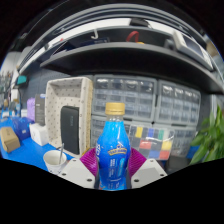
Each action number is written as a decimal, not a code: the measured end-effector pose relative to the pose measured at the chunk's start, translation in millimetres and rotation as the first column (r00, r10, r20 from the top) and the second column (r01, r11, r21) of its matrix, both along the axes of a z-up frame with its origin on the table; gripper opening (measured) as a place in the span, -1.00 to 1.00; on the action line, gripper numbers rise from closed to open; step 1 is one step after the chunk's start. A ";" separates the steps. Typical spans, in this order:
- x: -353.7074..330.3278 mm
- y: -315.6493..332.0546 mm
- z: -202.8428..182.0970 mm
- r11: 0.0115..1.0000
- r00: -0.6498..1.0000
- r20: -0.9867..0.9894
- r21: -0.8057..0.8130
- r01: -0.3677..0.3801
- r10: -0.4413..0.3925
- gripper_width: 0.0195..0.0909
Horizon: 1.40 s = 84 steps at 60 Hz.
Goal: Pour water
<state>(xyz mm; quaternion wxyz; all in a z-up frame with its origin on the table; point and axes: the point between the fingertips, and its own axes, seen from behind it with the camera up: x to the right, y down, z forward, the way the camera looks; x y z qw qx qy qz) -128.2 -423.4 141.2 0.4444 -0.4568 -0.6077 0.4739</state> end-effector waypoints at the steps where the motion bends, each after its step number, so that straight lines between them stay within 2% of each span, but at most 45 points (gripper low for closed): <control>1: -1.8 6.9 -3.1 1.000 1.000 0.011 -0.020 -0.019 0.019 -0.54; 6: -0.4 11.4 -21.1 0.996 0.999 0.035 -0.088 -0.010 0.013 -0.53; 13: -1.1 18.3 -48.4 0.997 0.999 0.054 -0.081 0.000 0.005 -0.51; 23: -0.4 18.8 -44.8 0.998 1.000 0.009 -0.062 0.004 -0.003 -0.49; 34: -0.1 20.3 -46.7 0.998 1.000 0.022 -0.059 0.013 -0.012 -0.07; 40: 9.5 24.6 -51.8 0.997 0.996 0.074 -0.065 0.044 -0.039 0.71; 43: 18.3 27.1 -48.2 0.996 0.996 0.069 -0.067 0.059 -0.054 0.78; 70: 134.7 16.3 -46.5 0.981 0.980 0.126 -0.097 0.167 -0.154 0.75; 84: 159.9 4.4 -30.0 0.983 0.982 0.105 -0.081 0.164 -0.156 0.75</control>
